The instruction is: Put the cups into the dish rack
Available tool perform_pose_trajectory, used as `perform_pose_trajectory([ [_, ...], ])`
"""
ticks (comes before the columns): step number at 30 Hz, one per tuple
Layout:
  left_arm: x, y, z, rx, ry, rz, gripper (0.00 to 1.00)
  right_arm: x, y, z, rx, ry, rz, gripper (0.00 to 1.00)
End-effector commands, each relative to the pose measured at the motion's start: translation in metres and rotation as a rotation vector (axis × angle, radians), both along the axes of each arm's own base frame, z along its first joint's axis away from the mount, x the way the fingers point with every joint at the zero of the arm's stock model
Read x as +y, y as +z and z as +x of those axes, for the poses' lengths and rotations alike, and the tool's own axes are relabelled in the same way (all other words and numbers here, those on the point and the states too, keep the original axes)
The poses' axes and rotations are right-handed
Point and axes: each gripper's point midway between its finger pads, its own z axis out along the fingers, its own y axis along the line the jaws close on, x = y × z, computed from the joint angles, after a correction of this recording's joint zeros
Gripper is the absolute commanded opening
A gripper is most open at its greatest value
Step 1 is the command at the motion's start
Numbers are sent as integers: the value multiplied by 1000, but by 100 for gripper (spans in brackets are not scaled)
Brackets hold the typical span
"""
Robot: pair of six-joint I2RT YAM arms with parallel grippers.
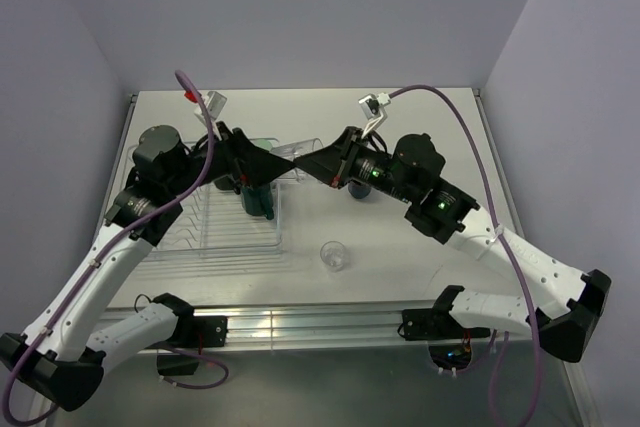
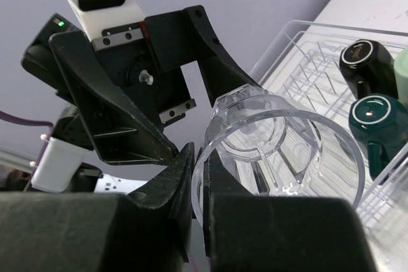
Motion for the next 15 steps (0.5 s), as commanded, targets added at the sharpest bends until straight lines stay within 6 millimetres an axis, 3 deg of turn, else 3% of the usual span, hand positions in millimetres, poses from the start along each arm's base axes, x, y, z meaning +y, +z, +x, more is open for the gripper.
perform_pose_trajectory([
  [1, -8, 6, -11, -24, -96, -44, 99, -2, 52, -22, -98, 117, 200, 0],
  [15, -16, 4, -23, -25, -231, -102, 99, -22, 77, -36, -134, 265, 446, 0],
])
